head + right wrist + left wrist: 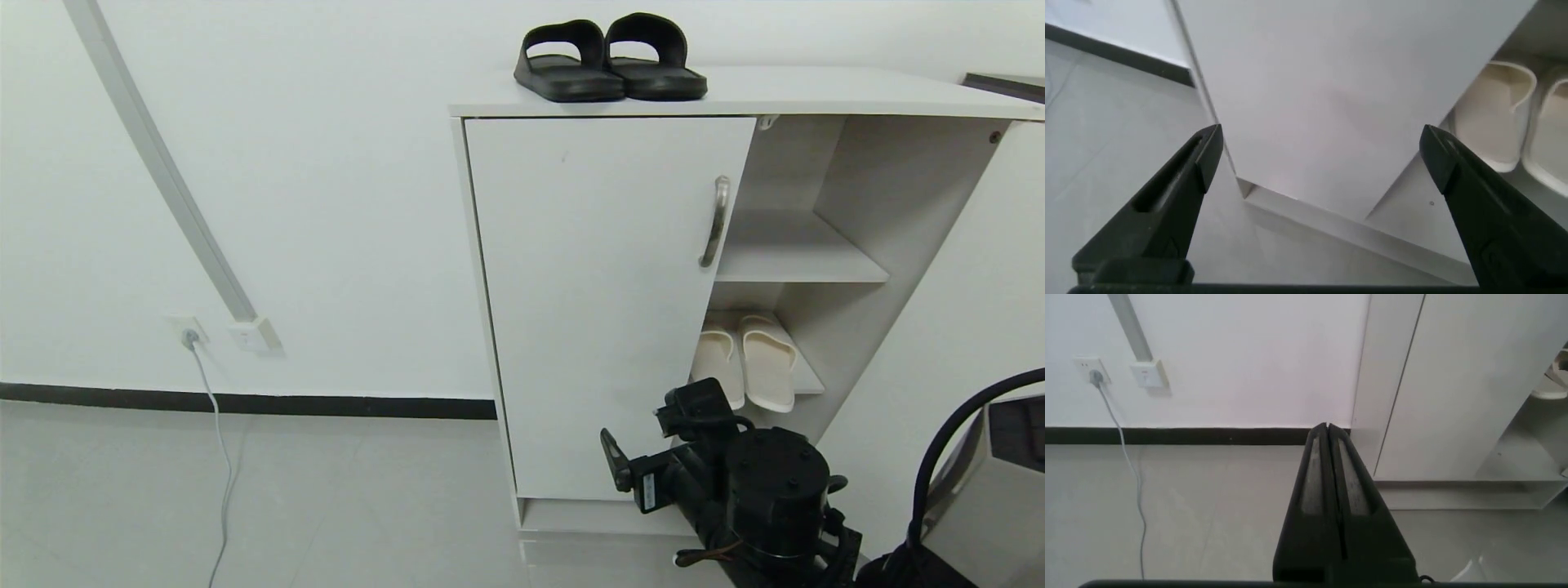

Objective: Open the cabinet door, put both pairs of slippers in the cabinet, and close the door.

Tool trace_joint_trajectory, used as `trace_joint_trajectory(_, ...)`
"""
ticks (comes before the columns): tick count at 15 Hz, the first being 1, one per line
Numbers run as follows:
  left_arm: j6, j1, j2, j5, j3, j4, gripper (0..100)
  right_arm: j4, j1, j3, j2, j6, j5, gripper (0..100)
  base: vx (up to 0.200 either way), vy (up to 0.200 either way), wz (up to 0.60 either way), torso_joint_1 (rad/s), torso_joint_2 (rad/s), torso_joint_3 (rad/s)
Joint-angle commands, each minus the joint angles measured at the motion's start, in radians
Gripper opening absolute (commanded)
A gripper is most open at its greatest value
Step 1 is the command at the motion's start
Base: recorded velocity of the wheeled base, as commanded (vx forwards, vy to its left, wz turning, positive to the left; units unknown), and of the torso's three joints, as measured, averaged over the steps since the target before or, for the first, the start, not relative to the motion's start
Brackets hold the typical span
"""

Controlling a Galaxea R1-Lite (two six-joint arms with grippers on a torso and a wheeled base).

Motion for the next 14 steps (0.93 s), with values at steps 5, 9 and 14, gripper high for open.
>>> trace_joint_trajectory(5,-0.001,0.0,0.001,0.002,0.0,-0.001,0,-0.008,0.003,-0.002,0.005,0.0,0.0,100,0.0,0.0,0.0,0.0,0.0,0.0)
trace_joint_trajectory(9,-0.001,0.0,0.001,0.0,0.0,0.0,0,-0.036,0.003,-0.019,0.008,0.0,-0.008,100,0.0,0.0,0.0,0.0,0.0,0.0)
trace_joint_trajectory(14,-0.001,0.0,0.001,0.0,0.0,0.0,0,-0.119,-0.002,-0.03,0.032,-0.031,-0.009,100,0.0,0.0,0.0,0.006,-0.11,-0.114)
